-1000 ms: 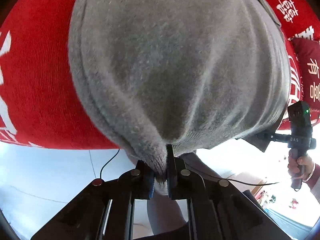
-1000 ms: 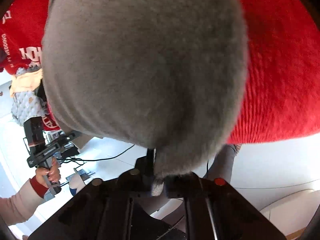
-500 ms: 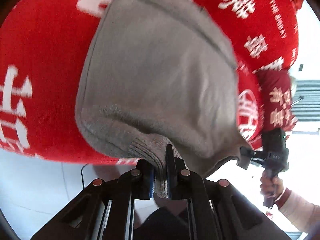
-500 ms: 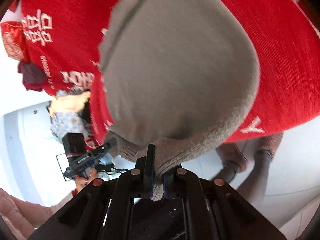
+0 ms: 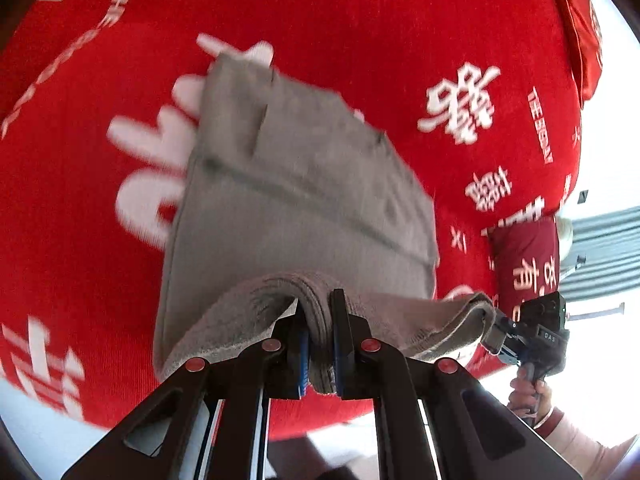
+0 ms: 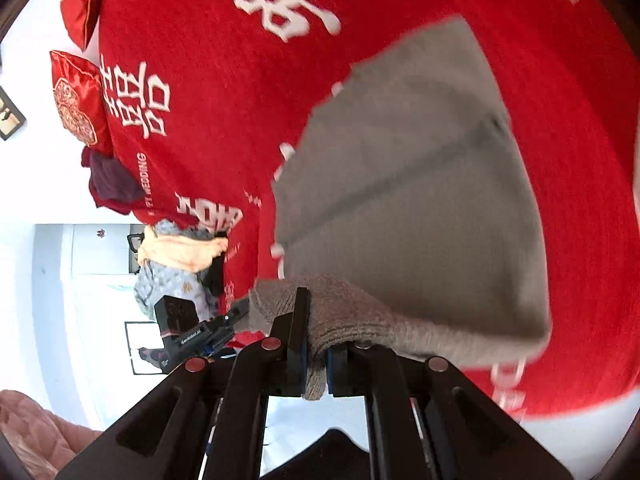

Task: Fold small clothes
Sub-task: 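Lift the hem with both grippers and fold it toward the collar, then open both grippers and release the folded sweater onto the cushion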

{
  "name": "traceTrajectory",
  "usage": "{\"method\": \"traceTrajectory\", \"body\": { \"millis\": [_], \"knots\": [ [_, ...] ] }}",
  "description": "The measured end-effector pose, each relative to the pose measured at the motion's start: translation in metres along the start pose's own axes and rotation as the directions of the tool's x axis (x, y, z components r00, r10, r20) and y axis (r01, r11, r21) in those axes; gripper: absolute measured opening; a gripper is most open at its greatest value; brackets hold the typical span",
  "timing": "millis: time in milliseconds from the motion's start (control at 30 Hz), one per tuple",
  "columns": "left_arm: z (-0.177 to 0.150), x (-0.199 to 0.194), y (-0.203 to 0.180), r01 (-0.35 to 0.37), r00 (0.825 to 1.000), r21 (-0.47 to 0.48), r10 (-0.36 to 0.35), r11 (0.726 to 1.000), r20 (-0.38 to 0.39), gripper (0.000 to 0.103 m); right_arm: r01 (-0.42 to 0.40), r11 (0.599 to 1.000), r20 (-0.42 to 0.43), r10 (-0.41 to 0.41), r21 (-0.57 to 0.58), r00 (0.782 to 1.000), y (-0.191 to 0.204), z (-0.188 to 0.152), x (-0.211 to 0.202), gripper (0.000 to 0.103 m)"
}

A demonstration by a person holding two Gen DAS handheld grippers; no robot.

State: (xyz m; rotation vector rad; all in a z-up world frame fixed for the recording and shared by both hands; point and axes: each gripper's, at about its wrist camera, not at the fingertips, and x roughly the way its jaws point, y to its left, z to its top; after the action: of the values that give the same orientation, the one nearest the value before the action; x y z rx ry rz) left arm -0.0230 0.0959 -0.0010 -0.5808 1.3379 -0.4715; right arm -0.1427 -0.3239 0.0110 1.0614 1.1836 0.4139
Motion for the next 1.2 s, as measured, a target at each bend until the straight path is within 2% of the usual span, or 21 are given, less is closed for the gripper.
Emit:
{"method": "traceTrajectory", "body": {
  "millis": [233, 333, 467, 600, 667, 733, 800, 867, 900, 933, 967, 1000, 1033, 1100, 1167, 1200],
  "knots": [
    [0.086, 0.03, -0.022, -0.032, 0.996, 0.005, 0.031, 0.999, 0.08, 0.01, 0.025, 0.996, -0.022, -0.026, -0.084, 0.999, 0.015, 0.111, 0.028, 0.007],
    [0.121, 0.052, -0.023, -0.05, 0.993, -0.006, 0.051, 0.999, 0.105, 0.01, 0.038, 0.996, -0.03, -0.04, -0.087, 0.999, 0.01, 0.155, 0.047, 0.007],
    [0.16, 0.092, -0.015, -0.116, 0.988, -0.023, 0.118, 0.993, 0.099, 0.01, 0.073, 0.995, -0.052, -0.076, -0.063, 0.996, -0.009, 0.206, 0.083, 0.007],
    [0.173, 0.121, 0.0, -0.185, 0.98, -0.045, 0.188, 0.982, 0.071, 0.01, 0.13, 0.99, -0.102, -0.135, -0.053, 0.986, -0.035, 0.232, 0.118, 0.007],
    [0.178, 0.132, 0.008, -0.23, 0.97, -0.063, 0.234, 0.971, 0.068, 0.01, 0.152, 0.988, -0.116, -0.155, -0.037, 0.981, -0.047, 0.238, 0.129, 0.007],
    [0.18, 0.138, 0.013, -0.24, 0.967, -0.085, 0.245, 0.967, 0.062, 0.01, 0.173, 0.985, -0.122, -0.174, -0.016, 0.977, -0.059, 0.243, 0.138, 0.007],
    [0.183, 0.138, 0.014, -0.254, 0.963, -0.096, 0.261, 0.962, 0.063, 0.015, 0.187, 0.982, -0.124, -0.185, 0.002, 0.975, -0.066, 0.246, 0.144, 0.008],
    [0.186, 0.135, 0.008, -0.289, 0.953, -0.083, 0.295, 0.954, 0.066, 0.015, 0.194, 0.981, -0.112, -0.193, 0.007, 0.975, -0.066, 0.247, 0.144, 0.011],
    [0.187, 0.131, 0.003, -0.318, 0.944, -0.065, 0.322, 0.946, 0.071, 0.02, 0.198, 0.98, -0.101, -0.197, 0.001, 0.975, -0.064, 0.248, 0.142, 0.018],
    [0.188, 0.127, -0.001, -0.338, 0.937, -0.054, 0.341, 0.94, 0.077, 0.05, 0.203, 0.979, -0.087, -0.203, -0.007, 0.975, -0.06, 0.249, 0.139, 0.024],
    [0.188, 0.118, -0.007, -0.366, 0.923, -0.044, 0.369, 0.929, 0.105, 0.078, 0.205, 0.979, -0.066, -0.205, -0.014, 0.977, -0.055, 0.252, 0.134, 0.044],
    [0.188, 0.111, -0.012, -0.392, 0.91, -0.036, 0.393, 0.919, 0.135, 0.082, 0.21, 0.977, -0.029, -0.211, -0.02, 0.977, -0.049, 0.255, 0.126, 0.064],
    [0.188, 0.104, -0.018, -0.402, 0.903, -0.019, 0.4, 0.915, 0.156, 0.082, 0.221, 0.975, 0.002, -0.221, -0.025, 0.975, -0.045, 0.256, 0.118, 0.066],
    [0.187, 0.096, -0.022, -0.405, 0.902, -0.011, 0.401, 0.914, 0.159, 0.082, 0.24, 0.97, 0.036, -0.239, -0.048, 0.97, -0.036, 0.26, 0.104, 0.064],
    [0.183, 0.096, -0.024, -0.42, 0.899, 0.006, 0.415, 0.908, 0.14, 0.082, 0.274, 0.958, 0.021, -0.273, -0.09, 0.962, -0.026, 0.257, 0.099, 0.045],
    [0.182, 0.1, -0.026, -0.426, 0.898, 0.022, 0.42, 0.904, 0.128, 0.082, 0.295, 0.946, 0.005, -0.297, -0.133, 0.955, -0.019, 0.253, 0.099, 0.031]
  ]
}}
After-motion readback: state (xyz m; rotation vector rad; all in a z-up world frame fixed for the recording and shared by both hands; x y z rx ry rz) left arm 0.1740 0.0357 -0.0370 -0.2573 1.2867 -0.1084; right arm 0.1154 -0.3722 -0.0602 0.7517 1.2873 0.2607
